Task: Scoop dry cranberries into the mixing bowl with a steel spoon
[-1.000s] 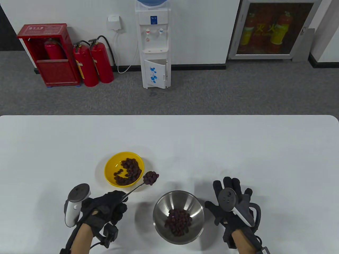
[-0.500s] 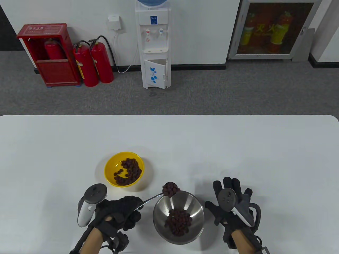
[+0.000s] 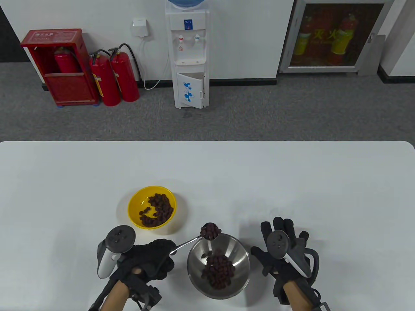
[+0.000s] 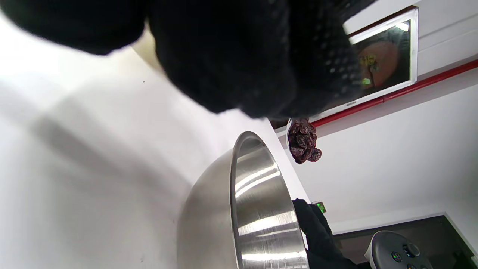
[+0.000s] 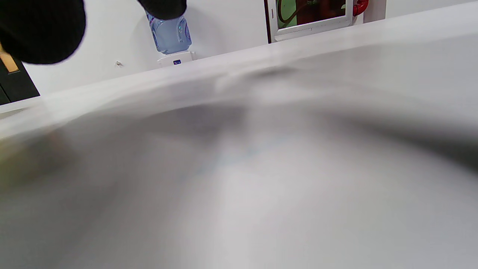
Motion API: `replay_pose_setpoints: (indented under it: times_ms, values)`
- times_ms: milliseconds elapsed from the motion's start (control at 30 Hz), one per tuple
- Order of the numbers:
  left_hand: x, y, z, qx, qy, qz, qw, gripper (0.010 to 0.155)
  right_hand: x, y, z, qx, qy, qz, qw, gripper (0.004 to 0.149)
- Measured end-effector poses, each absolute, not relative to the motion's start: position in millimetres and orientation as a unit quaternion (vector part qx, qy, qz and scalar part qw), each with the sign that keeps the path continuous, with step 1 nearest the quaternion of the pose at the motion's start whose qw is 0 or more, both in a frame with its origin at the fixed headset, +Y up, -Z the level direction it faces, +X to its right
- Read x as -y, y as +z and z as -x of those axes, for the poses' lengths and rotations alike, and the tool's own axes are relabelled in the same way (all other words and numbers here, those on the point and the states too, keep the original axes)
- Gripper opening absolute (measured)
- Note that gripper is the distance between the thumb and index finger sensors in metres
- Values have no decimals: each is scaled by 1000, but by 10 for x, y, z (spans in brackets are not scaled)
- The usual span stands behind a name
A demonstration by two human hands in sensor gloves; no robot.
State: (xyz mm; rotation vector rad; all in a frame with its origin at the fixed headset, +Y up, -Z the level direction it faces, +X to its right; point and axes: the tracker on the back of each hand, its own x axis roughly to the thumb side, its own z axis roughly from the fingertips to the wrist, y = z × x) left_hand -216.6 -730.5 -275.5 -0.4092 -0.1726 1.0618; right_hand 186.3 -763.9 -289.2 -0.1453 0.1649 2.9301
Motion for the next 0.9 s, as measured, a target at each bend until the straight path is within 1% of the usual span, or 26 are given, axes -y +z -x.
replay_pose_setpoints:
  times_ms: [433,733,900]
  values:
    - [7295,-2745,2114,93,473,181,857,46,7643,-2893,-1862,-57,992,49,102,85]
    - [7233,-2735,2092,116,448,136,876,46,7645,-2894,-1862,-57,992,49,102,85]
    - [7216,-2723,2072,119,435,125,884,45,7646,-2894,-1862,-58,992,48,103,85]
